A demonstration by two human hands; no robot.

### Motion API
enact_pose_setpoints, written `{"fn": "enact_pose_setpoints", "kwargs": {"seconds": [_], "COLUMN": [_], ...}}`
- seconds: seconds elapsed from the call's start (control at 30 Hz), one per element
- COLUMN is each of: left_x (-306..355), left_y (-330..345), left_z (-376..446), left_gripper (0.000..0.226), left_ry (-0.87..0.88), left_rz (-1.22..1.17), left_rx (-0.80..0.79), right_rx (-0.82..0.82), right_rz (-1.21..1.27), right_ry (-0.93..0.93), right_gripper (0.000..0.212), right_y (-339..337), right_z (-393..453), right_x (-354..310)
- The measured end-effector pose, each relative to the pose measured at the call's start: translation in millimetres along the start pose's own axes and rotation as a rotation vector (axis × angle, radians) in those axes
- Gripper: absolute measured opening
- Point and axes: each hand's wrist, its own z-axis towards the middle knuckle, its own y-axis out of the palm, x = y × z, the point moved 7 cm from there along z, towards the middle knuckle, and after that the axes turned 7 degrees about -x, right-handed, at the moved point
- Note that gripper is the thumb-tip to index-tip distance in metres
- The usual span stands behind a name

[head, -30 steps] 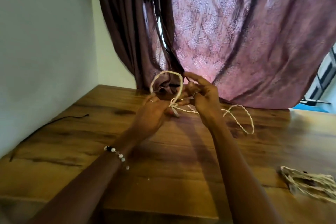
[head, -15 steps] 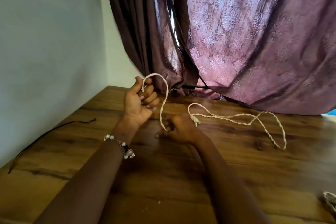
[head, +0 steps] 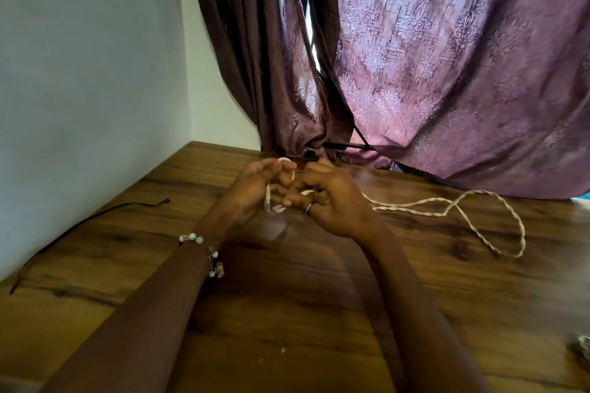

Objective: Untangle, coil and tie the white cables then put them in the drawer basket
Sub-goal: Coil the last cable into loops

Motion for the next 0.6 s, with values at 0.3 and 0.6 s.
{"fn": "enact_pose_setpoints", "kwargs": {"seconds": [0.3,0.6], "left_x": [-16.1,5.6], "left_y": [45.6,42.7], "left_z": [-14.3,-18.4], "left_gripper": [0.033,0.053], "left_ry": [-0.145,-0.12], "left_rz": [0.002,-0.395], "left_rx": [-0.362,-0.459], "right_rx": [0.435,0.222], "right_rz": [0.352,0.062], "right_ry": [0.224,0.276], "right_gripper": [0.013,0.033], "right_y": [-31.5,-8.2], "right_z": [-13.0,-33.7], "right_x": [48.5,78.9]}}
